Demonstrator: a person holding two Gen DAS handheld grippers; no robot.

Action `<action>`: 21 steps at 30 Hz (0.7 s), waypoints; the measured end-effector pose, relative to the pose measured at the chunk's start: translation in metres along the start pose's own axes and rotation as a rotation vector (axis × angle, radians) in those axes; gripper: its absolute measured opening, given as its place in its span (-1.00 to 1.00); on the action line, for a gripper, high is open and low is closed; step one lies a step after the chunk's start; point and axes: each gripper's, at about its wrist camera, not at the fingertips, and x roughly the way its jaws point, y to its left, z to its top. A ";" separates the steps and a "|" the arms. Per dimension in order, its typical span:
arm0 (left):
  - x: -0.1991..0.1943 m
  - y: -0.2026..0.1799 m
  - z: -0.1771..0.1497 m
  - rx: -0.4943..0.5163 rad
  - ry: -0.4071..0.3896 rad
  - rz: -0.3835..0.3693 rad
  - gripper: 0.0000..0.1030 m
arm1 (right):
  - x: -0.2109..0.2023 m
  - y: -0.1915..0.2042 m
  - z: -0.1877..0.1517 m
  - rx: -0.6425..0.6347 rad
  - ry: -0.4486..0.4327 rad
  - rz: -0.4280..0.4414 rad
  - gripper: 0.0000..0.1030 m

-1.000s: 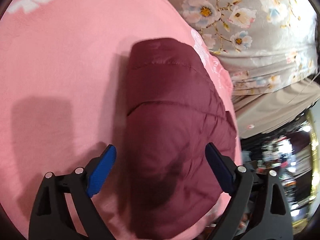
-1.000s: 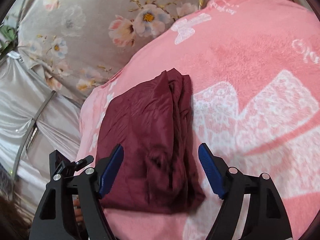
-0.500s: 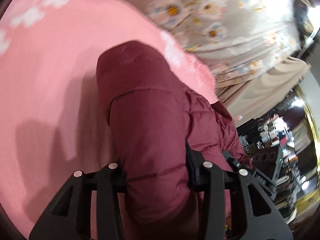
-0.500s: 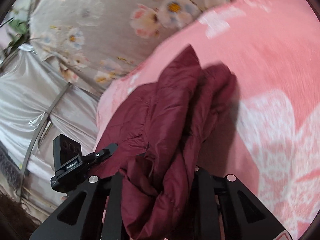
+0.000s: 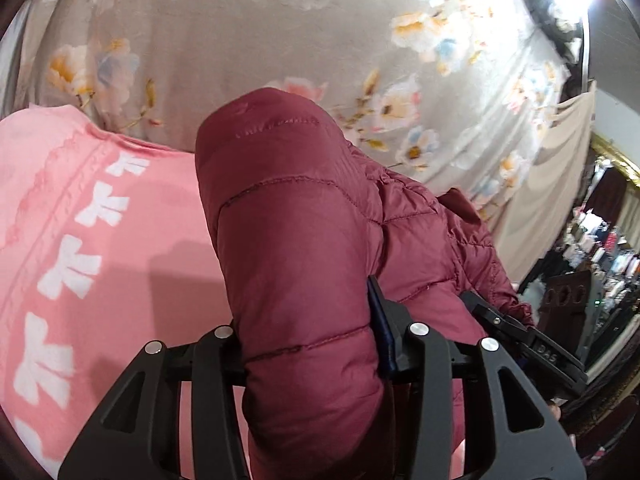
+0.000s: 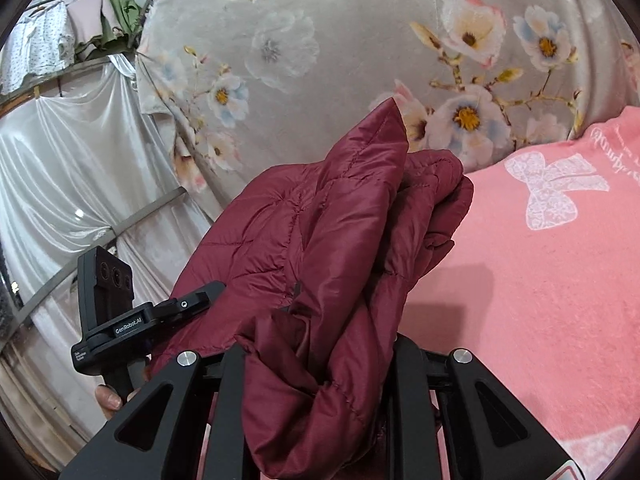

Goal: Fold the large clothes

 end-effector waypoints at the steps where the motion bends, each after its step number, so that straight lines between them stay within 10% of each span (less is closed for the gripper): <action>1: 0.006 0.008 0.000 0.002 0.009 0.010 -0.18 | 0.012 -0.006 -0.003 0.000 0.011 -0.014 -0.65; 21: 0.103 0.059 -0.034 0.001 0.129 0.155 -0.18 | 0.103 -0.070 -0.044 0.036 0.125 -0.140 -0.65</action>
